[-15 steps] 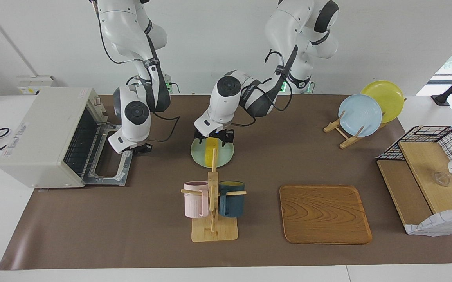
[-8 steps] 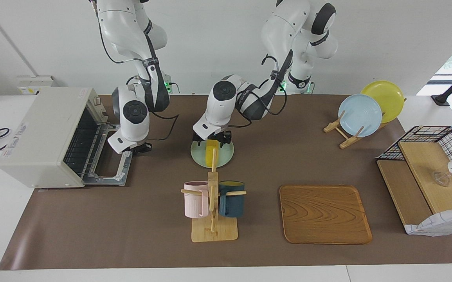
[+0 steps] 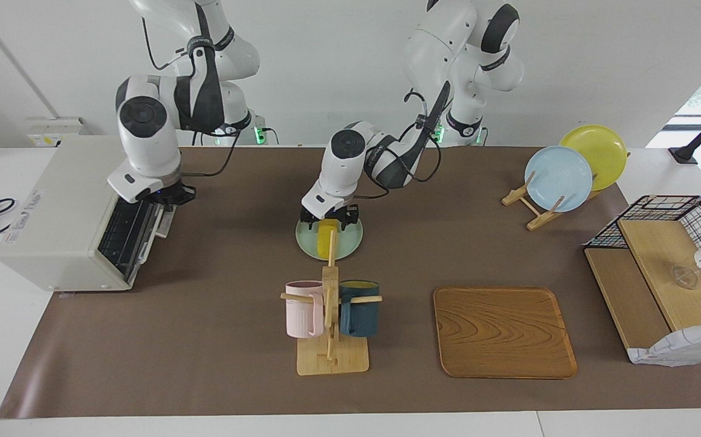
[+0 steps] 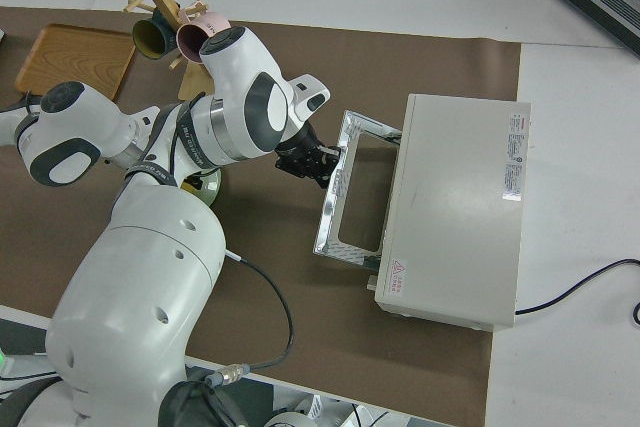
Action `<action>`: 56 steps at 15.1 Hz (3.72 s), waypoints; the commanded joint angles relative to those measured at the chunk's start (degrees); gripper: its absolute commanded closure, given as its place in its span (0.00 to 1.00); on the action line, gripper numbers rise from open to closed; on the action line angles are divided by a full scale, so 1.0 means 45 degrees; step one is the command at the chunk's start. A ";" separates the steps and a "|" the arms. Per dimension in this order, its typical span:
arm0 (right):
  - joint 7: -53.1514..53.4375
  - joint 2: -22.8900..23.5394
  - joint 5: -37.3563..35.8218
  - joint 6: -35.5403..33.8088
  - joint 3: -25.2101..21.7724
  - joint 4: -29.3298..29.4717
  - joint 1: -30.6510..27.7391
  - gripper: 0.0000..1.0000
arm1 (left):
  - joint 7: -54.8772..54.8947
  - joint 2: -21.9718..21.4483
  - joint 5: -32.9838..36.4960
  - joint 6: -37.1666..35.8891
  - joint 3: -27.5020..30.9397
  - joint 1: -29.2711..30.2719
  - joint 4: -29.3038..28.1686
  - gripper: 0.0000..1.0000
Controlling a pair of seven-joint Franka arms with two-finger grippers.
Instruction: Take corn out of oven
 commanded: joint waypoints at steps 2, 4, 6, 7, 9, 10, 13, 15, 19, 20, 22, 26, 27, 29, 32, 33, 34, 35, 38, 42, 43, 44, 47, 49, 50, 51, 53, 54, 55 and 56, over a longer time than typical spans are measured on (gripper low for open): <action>-0.0539 0.0168 0.0189 -0.1402 0.0005 0.0983 -0.0344 1.00 | -0.0732 -0.0412 0.0297 0.0014 0.0424 -0.0190 -0.0277 0.84; -0.0756 0.0168 0.0674 -0.2030 0.0024 0.1610 -0.0306 1.00 | -0.0793 -0.0373 0.0297 -0.0534 0.0582 -0.0094 0.0231 1.00; -0.0756 0.0226 0.1533 -0.3063 0.0024 0.2837 -0.0344 1.00 | -0.0715 -0.0761 0.0277 -0.1000 0.0582 0.0005 0.0233 1.00; -0.0736 0.0362 0.1924 -0.3590 0.0024 0.3520 -0.0325 1.00 | -0.0657 -0.1131 0.0277 -0.1526 0.0582 0.0121 0.0214 1.00; -0.0736 0.0713 0.2297 -0.4335 0.0063 0.4500 -0.0266 1.00 | -0.0346 -0.1776 0.0297 -0.2581 0.0601 0.0918 0.0194 1.00; -0.0736 0.0734 0.2666 -0.4492 0.0063 0.4716 -0.0247 1.00 | 0.0468 -0.2166 0.0316 -0.3224 0.0602 0.1561 0.0213 1.00; -0.0678 0.0851 0.2807 -0.4864 0.0160 0.5206 0.0006 1.00 | 0.2912 -0.2055 0.0336 -0.4222 0.0602 0.3671 0.1341 1.00; -0.0678 0.0929 0.2962 -0.4904 0.0142 0.5576 0.0222 0.98 | 0.4143 -0.1703 0.0355 -0.4655 0.0602 0.4844 0.2066 1.00; -0.0678 0.1261 0.3041 -0.5060 0.0161 0.6086 0.0300 1.00 | 0.5865 -0.0709 0.0549 -0.5357 0.0602 0.6487 0.3568 1.00; -0.0639 0.1262 0.3080 -0.5041 0.0161 0.6086 0.0300 0.91 | 0.6041 -0.0029 0.0744 -0.5630 0.0602 0.6741 0.4443 1.00; -0.0658 0.1204 0.3080 -0.5080 0.0142 0.5911 0.0378 0.61 | 0.6160 0.1591 0.0979 -0.6159 0.0602 0.6919 0.6648 1.00; -0.0678 0.1047 0.3080 -0.5139 0.0141 0.5734 0.0398 0.00 | 0.6763 0.3199 0.1214 -0.5675 0.0621 0.7387 0.8319 1.00; -0.0678 0.1047 0.3061 -0.5158 0.0141 0.5734 0.0398 0.00 | 0.6862 0.3297 0.1292 -0.5363 0.0621 0.7446 0.8319 1.00; -0.0678 0.0930 0.3060 -0.5158 0.0122 0.5618 0.0320 0.00 | 0.6902 0.3532 0.1312 -0.4971 0.0660 0.7466 0.8319 1.00; -0.0658 0.0559 0.3060 -0.5158 0.0141 0.5071 0.0222 0.00 | 0.7019 0.3999 0.1664 -0.4560 0.0718 0.7466 0.8435 1.00; -0.0677 0.0539 0.3060 -0.5158 0.0141 0.5051 0.0222 0.00 | 0.7039 0.4311 0.1664 -0.4501 0.0796 0.7466 0.8456 1.00; -0.0678 0.0520 0.3060 -0.5139 0.0122 0.5031 0.0203 0.00 | 0.7058 0.4469 0.1683 -0.4520 0.0816 0.7485 0.8726 1.00; -0.0639 0.0539 0.3060 -0.5023 0.0122 0.5050 0.0222 0.00 | 0.7078 0.4567 0.1741 -0.4481 0.0894 0.7466 0.9000 1.00; -0.0600 0.0539 0.3060 -0.5002 0.0122 0.5148 0.0241 0.00 | 0.7624 0.4588 0.1723 -0.4480 0.1090 0.7485 0.8944 1.00; -0.0619 0.0519 0.3060 -0.5002 0.0044 0.5168 -0.0030 0.00 | 0.7664 0.4549 0.1742 -0.4558 0.1090 0.7485 0.8925 0.00; -0.0619 0.0519 0.3060 -0.4982 0.0044 0.5168 -0.0090 0.00 | 0.7664 0.4490 0.1742 -0.4598 0.1090 0.7485 0.8924 0.00; -0.0619 0.0539 0.3060 -0.4963 0.0063 0.5187 -0.0052 0.00 | 0.7664 0.4393 0.1684 -0.4675 0.1090 0.7485 0.8886 0.00; -0.0639 0.0520 0.3060 -0.4963 0.0102 0.5187 -0.0032 0.00 | 0.7489 0.3129 0.1449 -0.5553 0.1109 0.7466 0.8226 0.00; -0.0639 0.0519 0.3060 -0.4885 0.0122 0.5207 -0.0032 0.00 | 0.7469 0.1841 0.1468 -0.5885 0.1129 0.7524 0.7134 0.00; -0.0658 0.0519 0.3060 -0.4749 0.0122 0.5207 -0.0032 0.00 | 0.7488 0.1041 0.1469 -0.6138 0.1129 0.7699 0.6470 0.00; -0.0658 0.0519 0.3060 -0.4613 0.0122 0.5207 -0.0032 0.00 | 0.7488 0.0395 0.1469 -0.6296 0.1129 0.7778 0.5942 0.00; -0.0697 0.0519 0.3060 -0.4475 0.0122 0.5207 -0.0070 0.00 | 0.7430 -0.0837 0.1469 -0.7094 0.1129 0.7778 0.5236 0.00; -0.0678 0.0519 0.3060 -0.4474 0.0122 0.5246 -0.0051 0.00 | 0.7294 -0.1364 0.1469 -0.7755 0.1129 0.7778 0.5117 0.00; -0.0639 0.0539 0.3060 -0.4474 0.0141 0.5265 -0.0013 0.00 | 0.7274 -0.1756 0.1469 -0.8555 0.1129 0.7778 0.5116 0.00; -0.0639 0.0539 0.3060 -0.4474 0.0141 0.5265 0.0007 0.00 | 0.7254 -0.2205 0.1488 -0.9375 0.1129 0.7740 0.5116 0.00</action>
